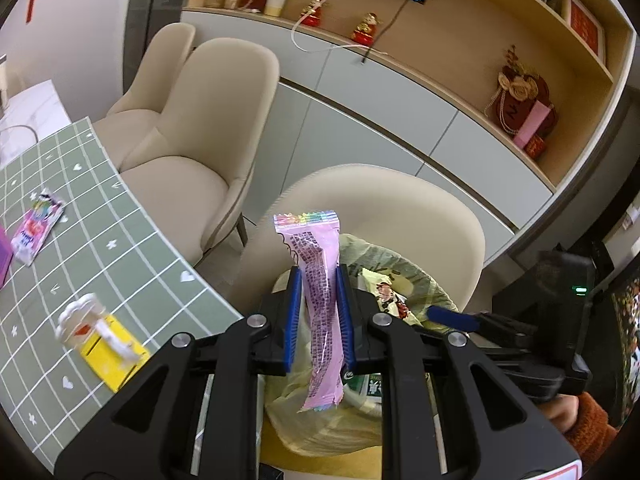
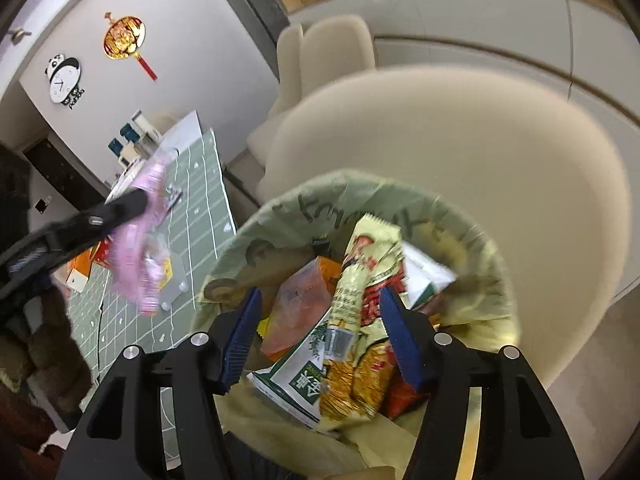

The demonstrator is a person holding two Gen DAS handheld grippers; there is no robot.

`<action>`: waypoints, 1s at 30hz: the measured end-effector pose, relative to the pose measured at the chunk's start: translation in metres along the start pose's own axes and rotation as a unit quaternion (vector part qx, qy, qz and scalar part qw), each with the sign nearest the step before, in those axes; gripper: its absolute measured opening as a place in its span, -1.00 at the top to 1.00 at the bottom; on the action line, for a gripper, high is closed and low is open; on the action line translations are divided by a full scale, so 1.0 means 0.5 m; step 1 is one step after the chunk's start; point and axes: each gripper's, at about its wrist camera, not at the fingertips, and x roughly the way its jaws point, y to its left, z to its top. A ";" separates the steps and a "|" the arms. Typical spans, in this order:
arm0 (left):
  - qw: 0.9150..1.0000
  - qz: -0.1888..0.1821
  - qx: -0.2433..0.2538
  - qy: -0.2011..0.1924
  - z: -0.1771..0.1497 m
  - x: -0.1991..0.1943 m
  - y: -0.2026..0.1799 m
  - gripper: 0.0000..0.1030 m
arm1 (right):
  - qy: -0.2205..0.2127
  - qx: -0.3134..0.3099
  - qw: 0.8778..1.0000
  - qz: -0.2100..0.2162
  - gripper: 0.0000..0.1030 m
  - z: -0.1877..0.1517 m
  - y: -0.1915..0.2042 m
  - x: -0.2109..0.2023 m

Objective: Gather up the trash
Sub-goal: 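Open both grippers over the trash bag to drop the wrapper and snack bag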

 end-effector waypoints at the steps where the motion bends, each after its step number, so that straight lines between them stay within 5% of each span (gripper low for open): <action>1: 1.000 -0.003 0.002 0.003 0.001 0.007 -0.007 0.70 | -0.009 -0.002 1.000 -0.002 -0.13 0.000 -0.001 -0.015; 5: 1.000 -0.015 0.019 0.017 -0.004 0.039 -0.038 0.68 | -0.047 -0.011 0.999 0.006 -0.17 -0.006 -0.017 -0.076; 11: 0.998 -0.014 0.049 0.040 -0.016 0.097 -0.075 0.67 | -0.058 -0.022 0.997 -0.048 -0.17 -0.021 -0.029 -0.119; 17: 0.998 -0.019 0.032 0.056 -0.007 0.140 -0.071 0.33 | -0.064 -0.009 0.996 -0.057 -0.17 -0.042 -0.053 -0.141; 30: 0.999 0.041 0.006 -0.021 -0.061 -0.051 0.017 0.14 | -0.085 -0.067 0.993 -0.045 -0.17 -0.016 0.031 -0.143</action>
